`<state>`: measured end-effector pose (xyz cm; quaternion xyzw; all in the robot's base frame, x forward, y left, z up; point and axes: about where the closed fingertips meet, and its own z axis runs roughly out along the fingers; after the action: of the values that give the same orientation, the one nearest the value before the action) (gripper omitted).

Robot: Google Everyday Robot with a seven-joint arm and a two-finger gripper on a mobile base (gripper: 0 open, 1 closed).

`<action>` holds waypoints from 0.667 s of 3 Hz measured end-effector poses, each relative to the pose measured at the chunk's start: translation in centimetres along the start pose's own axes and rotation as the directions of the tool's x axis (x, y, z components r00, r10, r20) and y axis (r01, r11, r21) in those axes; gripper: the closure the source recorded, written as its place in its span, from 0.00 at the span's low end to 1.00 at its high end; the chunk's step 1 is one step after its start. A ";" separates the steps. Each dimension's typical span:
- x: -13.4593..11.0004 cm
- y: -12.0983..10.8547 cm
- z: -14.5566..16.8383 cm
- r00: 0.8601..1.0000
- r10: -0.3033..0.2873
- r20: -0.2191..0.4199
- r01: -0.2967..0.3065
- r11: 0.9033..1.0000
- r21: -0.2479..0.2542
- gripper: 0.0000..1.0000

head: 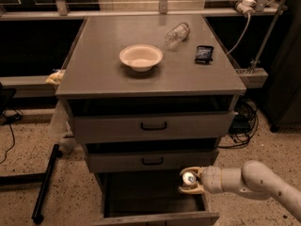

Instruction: Place redbull can into bottom drawer

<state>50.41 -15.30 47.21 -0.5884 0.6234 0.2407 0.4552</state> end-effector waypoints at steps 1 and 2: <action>4.4 0.2 3.9 1.000 0.013 0.013 -0.012 1.000 -0.008 1.00; 4.4 0.2 4.0 1.000 0.013 0.013 -0.012 1.000 -0.008 1.00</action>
Offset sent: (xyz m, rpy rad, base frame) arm 0.0137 0.0061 -0.0459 0.0053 0.0044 0.0022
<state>51.85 -14.21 41.61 -0.5848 0.6230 0.2500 0.4554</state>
